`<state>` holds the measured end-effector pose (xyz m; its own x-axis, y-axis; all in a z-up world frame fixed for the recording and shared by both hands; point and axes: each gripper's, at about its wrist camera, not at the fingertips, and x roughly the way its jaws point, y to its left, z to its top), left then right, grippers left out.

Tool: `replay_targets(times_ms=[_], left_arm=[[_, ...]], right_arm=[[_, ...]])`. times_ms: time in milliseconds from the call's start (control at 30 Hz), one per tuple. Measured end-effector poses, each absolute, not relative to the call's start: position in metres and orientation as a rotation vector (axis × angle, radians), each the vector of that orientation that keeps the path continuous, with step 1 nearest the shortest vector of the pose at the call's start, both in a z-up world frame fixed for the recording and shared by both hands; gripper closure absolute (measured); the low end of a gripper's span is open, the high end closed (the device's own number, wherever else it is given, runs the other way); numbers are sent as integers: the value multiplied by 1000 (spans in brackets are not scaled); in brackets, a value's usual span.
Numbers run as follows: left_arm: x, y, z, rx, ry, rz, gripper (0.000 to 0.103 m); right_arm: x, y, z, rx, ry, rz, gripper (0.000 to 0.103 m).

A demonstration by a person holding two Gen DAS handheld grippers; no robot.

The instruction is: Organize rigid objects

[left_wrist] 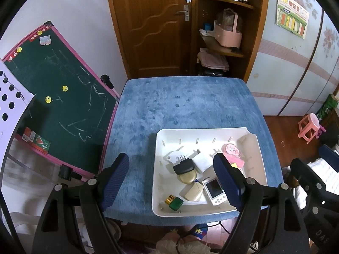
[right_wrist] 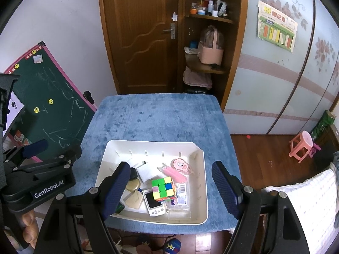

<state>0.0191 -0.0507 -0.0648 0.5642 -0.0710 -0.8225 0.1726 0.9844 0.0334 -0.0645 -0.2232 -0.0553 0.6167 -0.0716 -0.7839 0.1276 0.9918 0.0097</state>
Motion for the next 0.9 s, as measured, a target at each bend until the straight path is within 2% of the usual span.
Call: replay_targets(times_ms=[900], left_arm=[[-7, -51, -61, 107, 953, -128, 19]], right_arm=[[-71, -226, -57, 65, 904, -93, 23]])
